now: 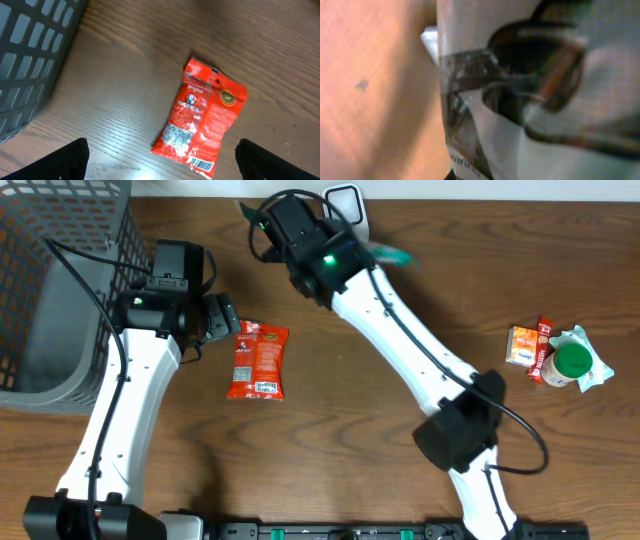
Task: Scan the item barcode
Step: 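Carry the glove packet up toward the scanner with the right gripper, then hold the green glove packet in front of the white scanner, then carry the glove packet right and set it down beside the jar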
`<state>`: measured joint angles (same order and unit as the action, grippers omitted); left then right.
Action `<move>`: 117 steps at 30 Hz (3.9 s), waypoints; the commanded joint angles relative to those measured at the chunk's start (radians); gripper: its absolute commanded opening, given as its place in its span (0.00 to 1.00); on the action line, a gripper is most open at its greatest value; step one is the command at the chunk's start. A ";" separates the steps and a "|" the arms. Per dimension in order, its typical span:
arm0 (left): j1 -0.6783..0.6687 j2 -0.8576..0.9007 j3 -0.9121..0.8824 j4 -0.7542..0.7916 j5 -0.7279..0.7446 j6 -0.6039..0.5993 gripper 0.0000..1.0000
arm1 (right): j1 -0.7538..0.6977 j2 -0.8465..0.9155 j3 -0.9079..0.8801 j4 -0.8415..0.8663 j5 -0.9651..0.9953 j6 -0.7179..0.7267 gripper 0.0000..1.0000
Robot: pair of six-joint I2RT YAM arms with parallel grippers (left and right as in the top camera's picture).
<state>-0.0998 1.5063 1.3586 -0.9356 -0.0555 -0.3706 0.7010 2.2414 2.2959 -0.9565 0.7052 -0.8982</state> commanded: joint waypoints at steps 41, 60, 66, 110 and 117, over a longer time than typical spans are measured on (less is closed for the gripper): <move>0.005 -0.003 -0.009 -0.002 -0.013 -0.013 0.94 | -0.138 0.405 0.013 1.043 -0.280 -0.158 0.01; 0.005 -0.003 -0.009 -0.002 -0.013 -0.013 0.94 | -0.133 0.405 0.013 0.941 -0.303 -0.077 0.01; 0.005 -0.003 -0.009 -0.002 -0.013 -0.013 0.94 | -0.146 0.386 0.013 0.946 -0.303 -0.006 0.01; 0.005 -0.003 -0.009 -0.002 -0.013 -0.013 0.94 | -0.560 -0.306 -0.289 -0.605 -0.412 1.076 0.01; 0.005 -0.003 -0.009 -0.002 -0.013 -0.013 0.94 | -0.661 -0.306 -0.548 -0.436 -0.412 0.956 0.01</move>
<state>-0.0998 1.5063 1.3548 -0.9360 -0.0555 -0.3706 0.0723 1.9244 1.8290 -1.4342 0.2947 0.1226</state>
